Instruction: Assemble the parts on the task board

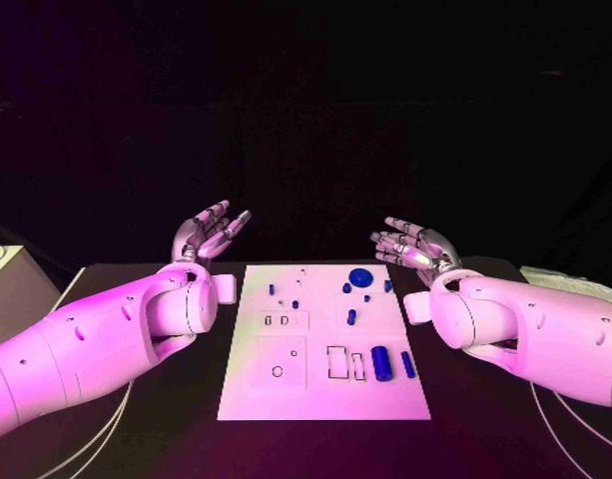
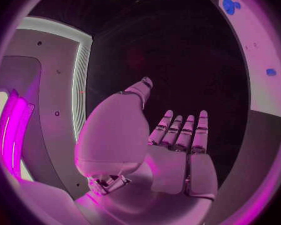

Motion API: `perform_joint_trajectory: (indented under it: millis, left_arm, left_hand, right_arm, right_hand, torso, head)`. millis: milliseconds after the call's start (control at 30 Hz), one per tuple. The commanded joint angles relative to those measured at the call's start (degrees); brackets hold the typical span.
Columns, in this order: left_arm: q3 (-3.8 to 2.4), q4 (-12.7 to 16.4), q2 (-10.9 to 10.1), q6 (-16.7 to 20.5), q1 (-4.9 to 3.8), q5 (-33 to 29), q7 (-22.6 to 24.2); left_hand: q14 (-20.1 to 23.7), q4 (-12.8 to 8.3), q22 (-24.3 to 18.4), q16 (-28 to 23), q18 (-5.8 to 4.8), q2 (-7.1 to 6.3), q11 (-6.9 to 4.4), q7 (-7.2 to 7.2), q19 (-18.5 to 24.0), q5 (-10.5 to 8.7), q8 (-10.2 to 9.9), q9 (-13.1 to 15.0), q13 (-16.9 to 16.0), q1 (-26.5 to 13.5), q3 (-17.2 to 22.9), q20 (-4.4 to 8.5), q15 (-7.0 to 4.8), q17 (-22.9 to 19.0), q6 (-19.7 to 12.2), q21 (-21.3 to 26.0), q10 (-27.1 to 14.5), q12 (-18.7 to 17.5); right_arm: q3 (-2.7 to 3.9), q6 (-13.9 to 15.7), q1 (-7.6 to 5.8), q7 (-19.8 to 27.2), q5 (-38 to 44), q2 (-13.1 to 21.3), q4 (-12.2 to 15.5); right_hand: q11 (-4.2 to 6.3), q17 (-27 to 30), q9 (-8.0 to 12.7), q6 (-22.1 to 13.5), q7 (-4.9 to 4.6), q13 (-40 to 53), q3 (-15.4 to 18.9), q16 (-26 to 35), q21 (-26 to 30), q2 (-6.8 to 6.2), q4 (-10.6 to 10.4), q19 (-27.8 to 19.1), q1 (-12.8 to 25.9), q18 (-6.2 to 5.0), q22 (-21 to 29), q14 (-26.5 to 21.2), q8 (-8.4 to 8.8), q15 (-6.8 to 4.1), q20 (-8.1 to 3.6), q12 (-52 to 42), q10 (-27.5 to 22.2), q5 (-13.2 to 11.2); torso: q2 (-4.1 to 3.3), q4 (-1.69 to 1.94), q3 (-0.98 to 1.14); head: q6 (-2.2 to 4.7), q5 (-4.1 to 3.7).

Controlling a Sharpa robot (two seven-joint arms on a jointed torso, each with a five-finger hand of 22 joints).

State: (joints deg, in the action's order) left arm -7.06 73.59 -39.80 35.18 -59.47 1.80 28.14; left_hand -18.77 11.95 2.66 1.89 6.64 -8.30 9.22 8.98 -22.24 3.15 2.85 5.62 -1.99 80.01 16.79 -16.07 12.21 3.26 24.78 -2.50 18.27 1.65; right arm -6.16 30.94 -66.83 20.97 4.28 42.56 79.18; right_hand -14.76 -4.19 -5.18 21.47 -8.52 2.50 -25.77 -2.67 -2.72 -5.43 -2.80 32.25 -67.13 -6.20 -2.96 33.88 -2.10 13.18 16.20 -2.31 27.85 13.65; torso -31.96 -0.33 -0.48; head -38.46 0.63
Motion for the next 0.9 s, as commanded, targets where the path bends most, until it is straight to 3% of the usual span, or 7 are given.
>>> perform_joint_trajectory:
  millis: [33, 200, 233, 333, 500, 733, 900]
  left_arm:
    - [-0.26, -0.7, 0.4, -5.3, 0.04, 1.9, 0.1]
    - [-0.26, -0.7, 0.4, -5.3, 0.04, 1.9, 0.1]
    - [-0.25, -0.6, -0.6, -7.4, 0.04, 2.5, -0.8]
    - [-0.24, 0.4, -1.5, -8.3, 0.03, 3.2, -1.3]
    - [-0.27, 3.0, -3.6, -10.3, 0.03, 5.5, -2.9]
    - [-0.85, 7.6, -6.2, -12.2, 0.04, 8.2, -4.9]
    - [-1.48, 10.4, -7.7, -12.9, 0.07, 8.6, -5.9]
  left_hand:
    - [-0.9, 0.5, 0.2, 0.4, 1.21, -0.3, 0.31, 2.38, -1.1, 0.3, 0.5, 0.2, -0.1, 2.9, 0.7, -0.32, 0.36, 0.2, 1.2, -0.4, 1.1, 0.4]
    - [-5.4, 1.9, 0.6, 1.3, 0.73, 0.12, 1.53, 3.44, -2.9, 0.25, 0.7, 0.3, -0.4, 4.2, 0.5, -0.52, 1.15, 0.8, 2.4, -1.2, 3.9, 0.7]
    - [-8.5, 2.1, 0.9, 2.0, 0.42, 0.31, 2.1, 3.82, -4.5, 0.24, 0.9, 0.4, -0.5, 4.5, 0.6, -0.56, 1.48, 1.3, 3.1, -1.8, 5.8, 0.9]
    - [-24.8, 1.8, 2.9, 6.2, 1.42, 0.98, 4.87, 5.38, -16.9, 0.17, 2.7, 1.6, -1.4, 4.3, 1.5, -0.56, 0.15, 4.0, 9.6, -6.0, 19.1, 3.0]
    - [-37.4, 0.9, 5.6, 13.0, 3.75, 1.02, 2.2, 5.37, -27.7, 0.16, 6.9, 4.1, -2.4, 3.4, 3.0, 1.23, -3.56, 7.6, 22.7, -13.0, 34.2, 6.5]
    - [-47.7, -0.4, 10.9, 25.2, 3.78, -0.84, -0.9, 3.19, -35.5, 0.21, 9.3, 5.1, -2.7, 2.2, 7.1, 5.6, -7.75, 16.7, 27.1, -23.2, 43.3, 7.3]
    - [-46.3, -1.2, 17.3, 38.8, 3.51, -2.26, -1.63, 2.62, -34.8, 0.17, 9.9, 6.0, -2.7, 0.5, 10.5, 7.14, -8.69, 25.9, 27.8, -32.9, 46.2, 6.3]
  right_arm:
    - [-0.65, -10.3, -0.79, -5.0, 4.8, -0.4, -1.4]
    - [-1.25, -12.4, -1.45, -6.1, 5.6, -0.6, -2.5]
    - [-1.23, -8.9, -2.45, -3.9, 22.6, 0.5, -5.0]
    - [-1.22, -7.9, -2.94, -3.8, 30.0, 0.4, -5.8]
    - [-1.17, -6.8, -4.03, -5.0, 42.8, 0.2, -6.8]
    - [-1.1, -7.4, -5.73, -9.7, 58.4, 0.2, -7.5]
    - [-1.08, -8.3, -6.72, -13.2, 66.6, 0.1, -7.7]
  right_hand:
    - [-0.15, -0.3, -0.4, 2.8, -8.55, 0.3, -1.2, -0.8, -0.7, -0.47, 1.0, 2.8, -4.2, -1.16, -0.4, 3.8, -0.75, 0.1, 0.31, -0.5, 3.5, 0.1]
    - [0.97, -1.7, -2.1, 12.5, -7.96, 1.0, -1.8, -3.2, -2.7, -0.83, 3.4, 12.4, -7.1, -2.77, -1.3, 15.6, -3.08, -1.48, 0.17, -1.8, 14.9, -0.3]
    - [1.13, -1.7, -2.3, 13.6, -7.83, 1.1, -1.9, -3.3, -2.9, -0.87, 3.6, 13.0, -7.3, -3.02, -1.3, 16.2, -3.35, -1.69, 0.21, -1.9, 16.7, -0.3]
    - [2.65, -2.2, -4.0, 23.5, -6.42, 1.2, -2.8, -4.6, -4.6, -1.37, 4.7, 17.1, -8.6, -4.28, -1.6, 20.4, -5.86, -3.24, -0.13, -2.6, 24.8, -0.4]
    - [4.91, -3.2, -4.9, 30.9, -4.5, 1.1, -4.7, -7.1, -8.3, -2.55, 5.5, 23.8, -9.5, -4.28, -2.8, 27.6, -8.14, -6.0, -2.98, -2.9, 32.4, -0.7]
    - [7.64, -6.2, -5.4, 36.4, -2.44, 1.2, -3.6, -10.7, -15.7, -3.38, 6.4, 29.7, -10.1, -4.0, -6.9, 36.7, -9.74, -9.53, -6.9, -2.3, 40.8, -1.3]
    - [9.63, -11.5, -5.7, 38.8, -0.8, 1.3, -1.6, -17.0, -26.4, -3.71, 6.9, 35.1, -10.4, -4.17, -13.5, 47.5, -9.7, -12.83, -10.29, -1.5, 44.7, -1.3]
  torso:
    - [-0.03, -0.01, -0.01]
    - [-0.03, -0.01, -0.01]
    - [-0.39, 0.76, -0.23]
    - [-0.76, 0.99, -0.33]
    - [-1.67, 1.36, -0.34]
    - [-3.32, 1.9, -0.39]
    - [-4.31, 2.16, -0.53]
  head:
    - [-0.03, 0.01]
    - [-0.03, 0.01]
    - [-1.71, 0.0]
    - [-1.65, -0.03]
    - [-1.63, -0.29]
    - [-1.18, -1.27]
    - [-0.57, -1.77]
